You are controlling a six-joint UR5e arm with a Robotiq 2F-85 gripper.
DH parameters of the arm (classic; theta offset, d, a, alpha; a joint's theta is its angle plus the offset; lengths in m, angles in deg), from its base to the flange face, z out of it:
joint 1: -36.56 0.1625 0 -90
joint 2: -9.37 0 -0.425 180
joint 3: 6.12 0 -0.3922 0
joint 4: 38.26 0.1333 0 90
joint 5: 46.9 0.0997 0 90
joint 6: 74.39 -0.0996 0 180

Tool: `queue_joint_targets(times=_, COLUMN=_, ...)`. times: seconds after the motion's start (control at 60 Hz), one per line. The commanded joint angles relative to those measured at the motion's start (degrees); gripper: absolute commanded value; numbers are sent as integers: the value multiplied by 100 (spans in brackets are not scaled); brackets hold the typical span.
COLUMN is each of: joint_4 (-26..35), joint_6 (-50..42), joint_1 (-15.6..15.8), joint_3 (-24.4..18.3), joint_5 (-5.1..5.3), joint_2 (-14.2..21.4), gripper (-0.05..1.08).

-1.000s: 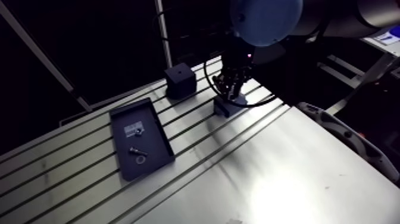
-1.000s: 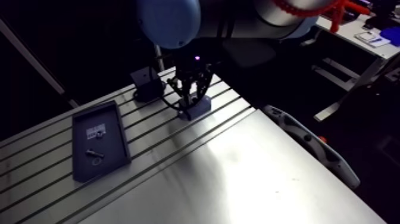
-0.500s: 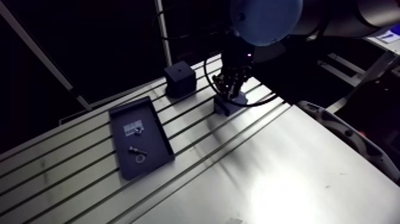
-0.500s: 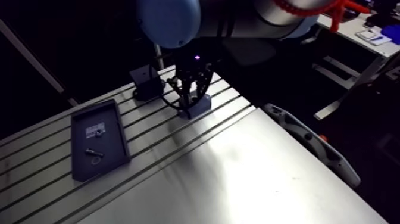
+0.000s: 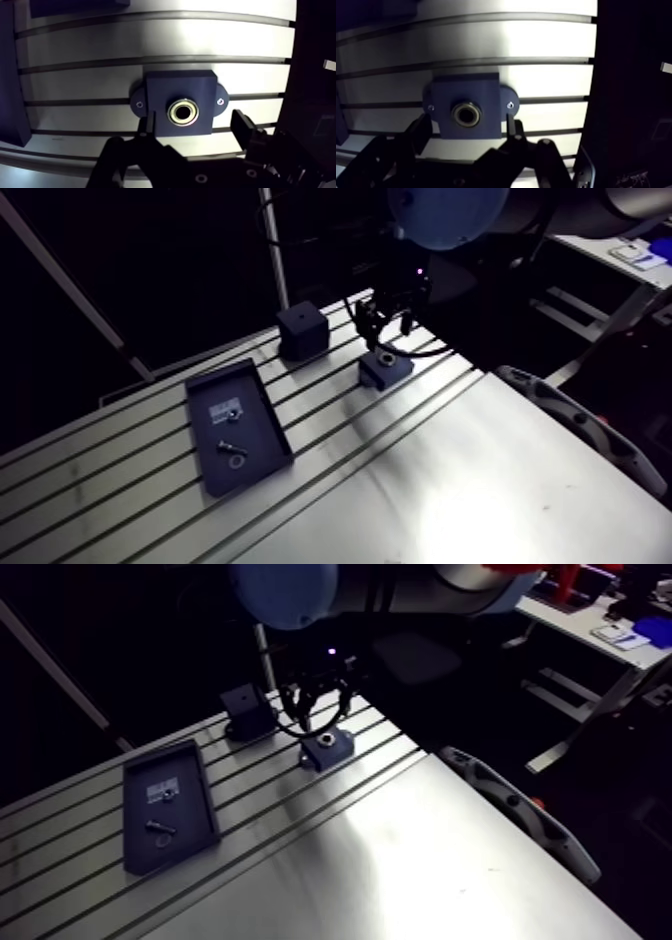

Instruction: Pick up the bearing and press it into the housing until flush.

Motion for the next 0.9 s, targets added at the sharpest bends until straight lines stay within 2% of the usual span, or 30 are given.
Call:
queue_joint_targets(times=0.017, joint_4=452, joint_6=19, joint_1=9, joint_3=-159, joint_5=-45, joint_2=318, gripper=1)
queue_joint_targets(times=0.033, joint_4=487, joint_6=44, joint_1=10, joint_3=-151, joint_5=-30, joint_2=328, gripper=19)
queue_joint_targets(times=0.05, joint_4=487, joint_6=44, joint_1=10, joint_3=-151, joint_5=-30, joint_2=328, gripper=19)
queue_joint_targets(times=0.067, joint_4=485, joint_6=55, joint_1=10, joint_3=-112, joint_5=-43, joint_2=323, gripper=56)
queue_joint_targets(times=0.083, joint_4=485, joint_6=55, joint_1=10, joint_3=-112, joint_5=-43, joint_2=323, gripper=56)
queue_joint_targets(times=0.1, joint_4=447, joint_6=57, joint_1=2, joint_3=-84, joint_5=-30, joint_2=314, gripper=91)
queue_joint_targets(times=0.117, joint_4=447, joint_6=57, joint_1=2, joint_3=-84, joint_5=-30, joint_2=314, gripper=91)
queue_joint_targets(times=0.133, joint_4=456, joint_6=57, joint_1=1, joint_3=-65, joint_5=9, joint_2=305, gripper=105)
queue_joint_targets(times=0.217, joint_4=427, joint_6=40, joint_1=27, joint_3=41, joint_5=-62, joint_2=303, gripper=108)
queue_joint_targets(times=0.9, joint_4=389, joint_6=-4, joint_1=27, joint_3=79, joint_5=-54, joint_2=236, gripper=108)
